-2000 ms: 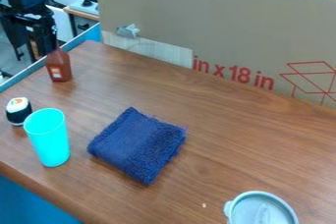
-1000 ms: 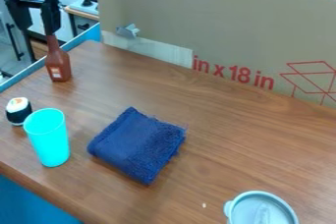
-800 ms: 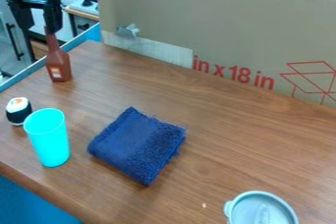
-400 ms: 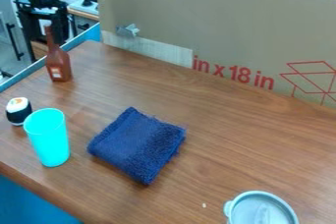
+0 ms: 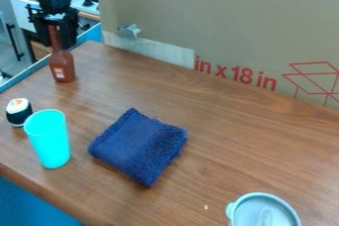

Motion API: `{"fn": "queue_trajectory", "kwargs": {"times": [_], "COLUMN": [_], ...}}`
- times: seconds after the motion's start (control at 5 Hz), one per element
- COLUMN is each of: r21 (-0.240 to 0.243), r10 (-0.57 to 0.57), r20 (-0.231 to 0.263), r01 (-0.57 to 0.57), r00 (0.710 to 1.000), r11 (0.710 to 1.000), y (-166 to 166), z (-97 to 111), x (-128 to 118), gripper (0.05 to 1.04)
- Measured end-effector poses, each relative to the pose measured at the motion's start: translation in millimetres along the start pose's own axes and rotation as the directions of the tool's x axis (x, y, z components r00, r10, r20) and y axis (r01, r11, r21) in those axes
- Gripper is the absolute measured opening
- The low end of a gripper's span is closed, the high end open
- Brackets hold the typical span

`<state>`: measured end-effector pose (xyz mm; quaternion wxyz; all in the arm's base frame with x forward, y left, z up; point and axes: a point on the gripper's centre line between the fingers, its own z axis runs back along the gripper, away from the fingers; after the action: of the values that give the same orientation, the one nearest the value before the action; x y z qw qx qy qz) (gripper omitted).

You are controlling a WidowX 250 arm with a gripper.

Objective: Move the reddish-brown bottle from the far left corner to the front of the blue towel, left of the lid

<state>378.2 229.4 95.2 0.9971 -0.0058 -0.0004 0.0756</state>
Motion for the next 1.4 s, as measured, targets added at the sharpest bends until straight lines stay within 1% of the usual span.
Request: {"fn": "queue_trajectory", "kwargs": {"times": [0.2, 0.4, 0.6, 0.8, 1.0, 1.2, 1.4], "r21": [0.031, 0.037, -0.016, -0.064, -0.086, -0.068, -0.051], "r10": [0.007, 0.009, -0.012, -0.084, -0.237, -0.430, -0.542], "r20": [0.009, 0.010, 0.014, 0.130, 0.178, 0.171, 0.116], "r01": [-0.007, -0.009, 0.013, 0.093, 0.255, 0.446, 0.550], "r00": [1.000, 1.000, 1.000, 0.988, 0.955, 0.887, 0.832], "r11": [0.999, 0.999, 1.000, 0.994, 0.963, 0.893, 0.833], "y": [-4, -5, -17, -42, -85, -139, -185], "z": [0, 0, 17, 72, 99, 96, 76], "x": [5, 6, -5, -19, -34, -62, -88], "gripper": [0.422, 0.359, 0.359, 0.359, 0.359, 0.359, 0.359]}}
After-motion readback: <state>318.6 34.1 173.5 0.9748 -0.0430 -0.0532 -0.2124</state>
